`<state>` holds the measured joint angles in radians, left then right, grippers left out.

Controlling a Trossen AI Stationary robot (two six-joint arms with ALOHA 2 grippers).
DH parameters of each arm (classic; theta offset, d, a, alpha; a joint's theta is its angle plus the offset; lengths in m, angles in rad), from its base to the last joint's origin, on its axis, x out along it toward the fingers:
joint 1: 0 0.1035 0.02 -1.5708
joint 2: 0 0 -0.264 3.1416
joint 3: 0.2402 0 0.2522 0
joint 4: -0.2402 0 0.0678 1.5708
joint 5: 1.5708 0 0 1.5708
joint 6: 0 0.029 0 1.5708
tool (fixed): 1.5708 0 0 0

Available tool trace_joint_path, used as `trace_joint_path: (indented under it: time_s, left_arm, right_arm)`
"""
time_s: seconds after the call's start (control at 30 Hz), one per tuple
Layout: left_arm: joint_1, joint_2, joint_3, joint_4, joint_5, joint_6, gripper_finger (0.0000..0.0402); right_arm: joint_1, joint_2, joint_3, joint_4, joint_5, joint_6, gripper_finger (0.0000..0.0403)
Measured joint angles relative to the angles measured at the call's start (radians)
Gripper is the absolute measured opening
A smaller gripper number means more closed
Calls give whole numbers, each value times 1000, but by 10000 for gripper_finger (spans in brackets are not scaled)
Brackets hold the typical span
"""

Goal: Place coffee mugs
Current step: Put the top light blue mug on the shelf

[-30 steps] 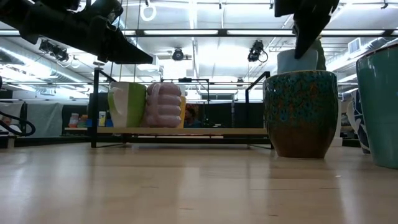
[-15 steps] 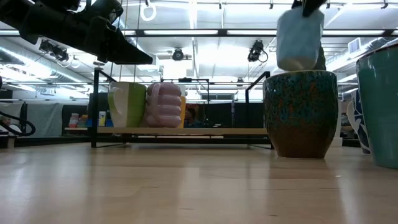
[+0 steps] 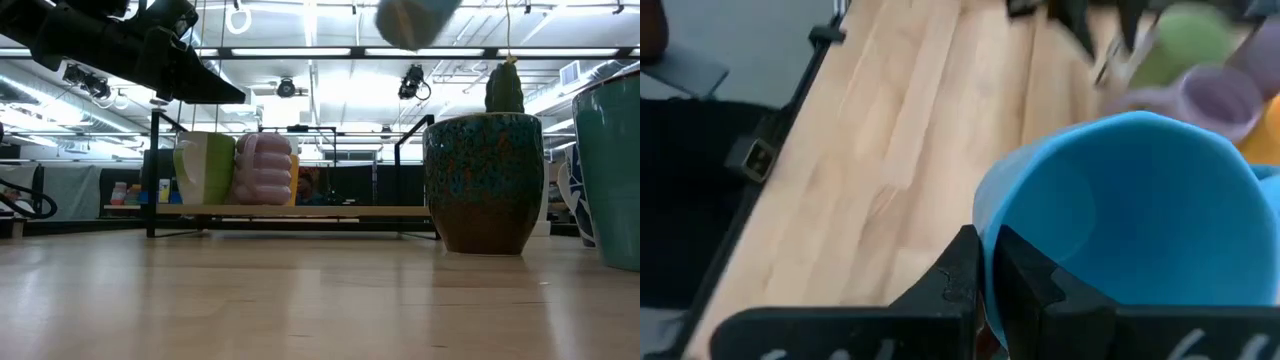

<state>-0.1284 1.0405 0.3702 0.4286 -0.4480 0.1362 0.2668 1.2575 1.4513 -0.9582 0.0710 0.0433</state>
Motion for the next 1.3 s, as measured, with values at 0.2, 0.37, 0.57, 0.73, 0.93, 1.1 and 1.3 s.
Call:
trace_joint_path:
  time_s: [0.2,0.37,0.57,0.73,0.93,1.1,1.3]
  left_arm:
    - [0,0,0,0,0,5,155]
    - [0,0,0,3,0,7,155]
    - [0,0,0,2,0,7,155]
    - [1,0,0,2,0,7,155]
    - [0,0,0,0,0,6,155]
    - [0,0,0,1,0,-1,155]
    - [0,0,0,2,0,-2,155]
  right_arm:
    - [-32,21,2,41,33,-117,27]
    - [-84,131,3,36,10,-225,27]
    - [-187,277,70,18,1,-290,27]
    - [-300,379,151,-41,5,-313,27]
    - [-418,474,223,-36,-22,-404,27]
    - [-496,548,252,-29,-20,-490,27]
    - [-567,644,293,3,-20,-536,27]
